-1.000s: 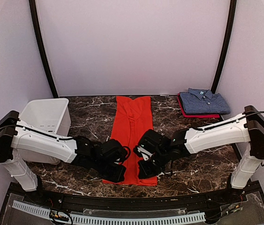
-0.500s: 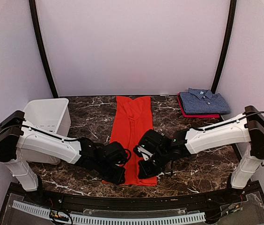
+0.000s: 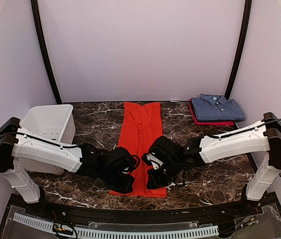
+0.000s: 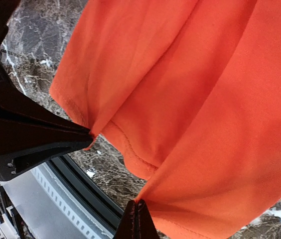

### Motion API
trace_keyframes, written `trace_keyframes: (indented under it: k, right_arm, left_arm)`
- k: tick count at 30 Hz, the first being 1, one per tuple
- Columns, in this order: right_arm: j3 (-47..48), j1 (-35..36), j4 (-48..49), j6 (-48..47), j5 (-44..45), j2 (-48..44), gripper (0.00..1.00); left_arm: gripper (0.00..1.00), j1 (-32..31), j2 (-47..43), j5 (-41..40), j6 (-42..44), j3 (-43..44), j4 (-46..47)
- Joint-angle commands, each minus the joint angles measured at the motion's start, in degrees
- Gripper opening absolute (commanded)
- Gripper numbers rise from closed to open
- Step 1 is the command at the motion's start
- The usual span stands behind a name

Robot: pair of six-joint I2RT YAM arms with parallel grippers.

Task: Fold and stack the mixed laundry pile
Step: Adjust the rectangle-folded T-shirt at the center of the board.

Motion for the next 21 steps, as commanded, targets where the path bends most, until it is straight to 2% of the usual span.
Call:
trace_keyframes:
  k: [1, 7, 14, 19, 21]
  right_arm:
    - [0.1, 0.4, 3.8, -0.6, -1.5, -3.6, 0.0]
    - [-0.6, 0.5, 7.8, -0.7, -3.1, -2.8, 0.0]
    - [-3.7, 0.5, 15.2, 0.5, -7.8, 1.8, 0.0]
    - [-4.9, 0.4, 17.1, 0.3, -8.5, 4.1, 0.0]
    - [-4.6, 0.3, 16.7, 0.0, -8.8, 4.7, 0.02]
  left_arm:
    - [0.0, -0.2, -5.5, 1.9, 1.3, 0.6, 0.8]
    - [0.0, -0.2, -8.1, 4.6, 1.0, -2.0, 6.7]
    - [0.0, -0.2, -4.4, 7.4, -1.0, -5.3, 13.8]
    - [0.0, -0.1, -2.4, 7.4, -1.7, -6.7, 15.3]
    - [0.06, -0.1, -2.2, 7.5, -2.0, -6.9, 15.4]
